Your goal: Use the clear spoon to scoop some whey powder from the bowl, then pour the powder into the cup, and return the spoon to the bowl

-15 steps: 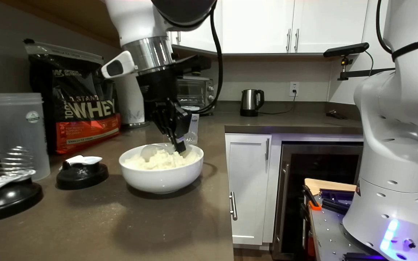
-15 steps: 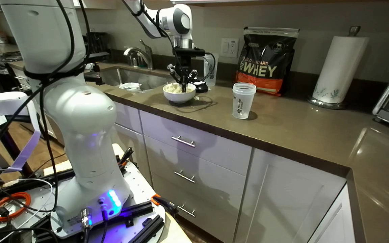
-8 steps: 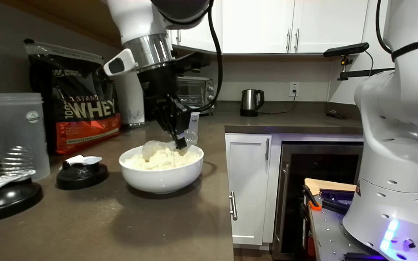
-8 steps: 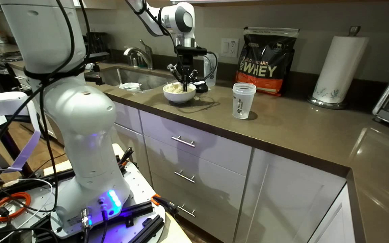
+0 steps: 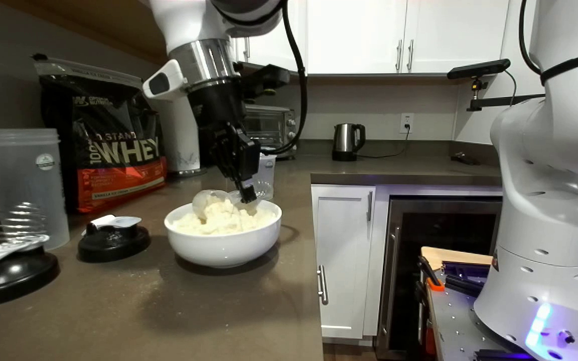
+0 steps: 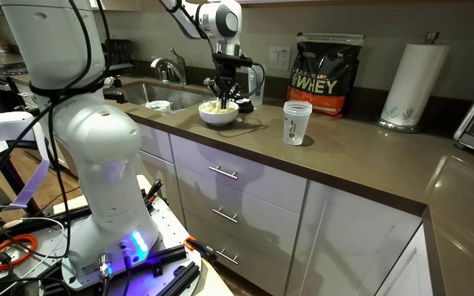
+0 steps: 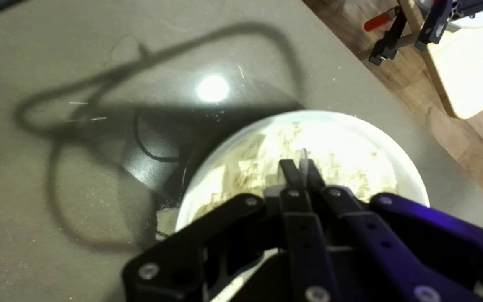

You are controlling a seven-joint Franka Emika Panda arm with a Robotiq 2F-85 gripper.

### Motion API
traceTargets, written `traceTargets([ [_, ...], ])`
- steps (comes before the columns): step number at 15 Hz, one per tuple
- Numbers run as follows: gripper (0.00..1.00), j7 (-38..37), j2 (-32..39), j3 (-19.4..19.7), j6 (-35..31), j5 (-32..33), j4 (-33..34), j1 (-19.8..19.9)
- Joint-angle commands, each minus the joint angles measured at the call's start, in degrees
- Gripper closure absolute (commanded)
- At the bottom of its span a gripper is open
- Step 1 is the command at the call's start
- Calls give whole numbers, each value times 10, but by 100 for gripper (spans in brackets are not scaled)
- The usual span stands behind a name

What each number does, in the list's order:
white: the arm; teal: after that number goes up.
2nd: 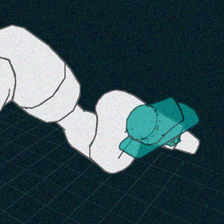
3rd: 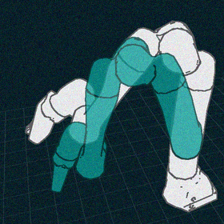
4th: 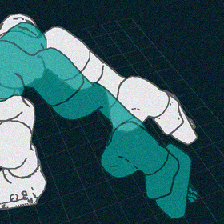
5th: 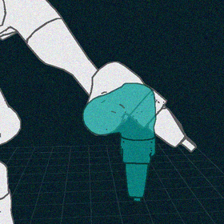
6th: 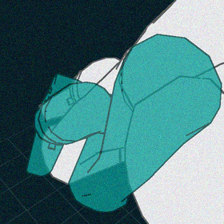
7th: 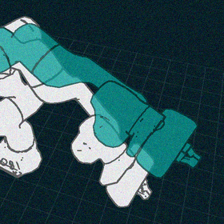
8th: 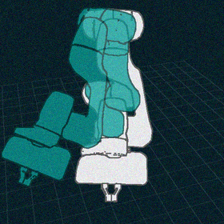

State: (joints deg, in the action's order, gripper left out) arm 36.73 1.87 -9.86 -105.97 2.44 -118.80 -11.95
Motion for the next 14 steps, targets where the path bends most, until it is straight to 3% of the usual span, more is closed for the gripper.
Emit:
traceTargets([
  [1,99,24,8,-1,26,-30,23,10],
  [14,99,43,-7,1,65,-54,52,13],
])
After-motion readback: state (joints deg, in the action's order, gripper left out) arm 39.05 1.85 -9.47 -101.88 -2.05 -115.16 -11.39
